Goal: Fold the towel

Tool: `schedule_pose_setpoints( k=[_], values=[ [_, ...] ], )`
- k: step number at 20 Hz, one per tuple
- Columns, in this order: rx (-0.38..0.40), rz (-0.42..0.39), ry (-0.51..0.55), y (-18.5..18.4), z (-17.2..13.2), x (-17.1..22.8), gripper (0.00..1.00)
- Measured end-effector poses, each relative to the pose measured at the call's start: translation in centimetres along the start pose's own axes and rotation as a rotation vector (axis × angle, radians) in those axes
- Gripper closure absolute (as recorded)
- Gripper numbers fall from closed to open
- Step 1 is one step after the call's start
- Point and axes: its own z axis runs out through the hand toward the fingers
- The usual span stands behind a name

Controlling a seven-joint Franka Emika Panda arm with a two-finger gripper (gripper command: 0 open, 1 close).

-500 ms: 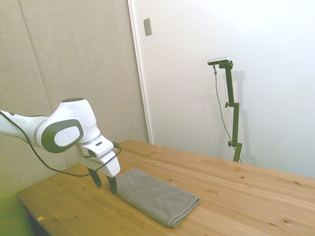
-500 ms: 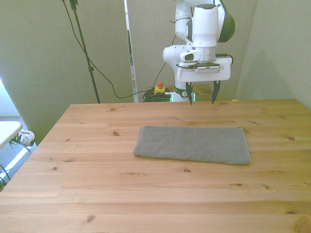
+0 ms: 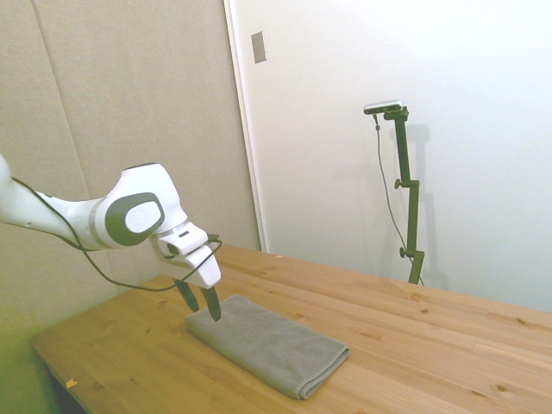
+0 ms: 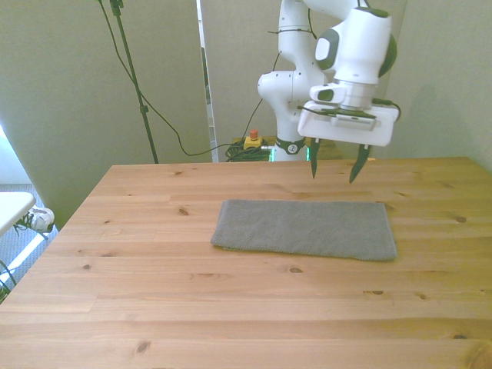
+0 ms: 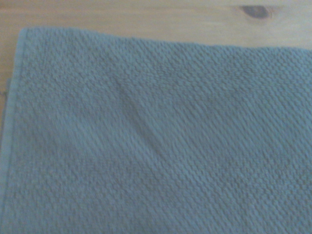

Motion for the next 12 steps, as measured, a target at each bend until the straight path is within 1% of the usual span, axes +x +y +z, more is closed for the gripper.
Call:
schedule_pose_setpoints(
  k=[4,7,9,11,12],
  values=[
    [-0.109,0.039,0.088,-7.4,1.4,-1.8,0.00],
    [-0.175,0.027,0.128,-12.3,2.5,-4.9,0.00],
    [-0.189,0.012,0.135,-14.5,2.9,-6.6,0.00],
    [-0.205,0.001,0.150,-15.8,3.2,-7.7,0.00],
    [-0.221,-0.003,0.174,-16.3,3.3,-8.0,0.00]
  ],
)
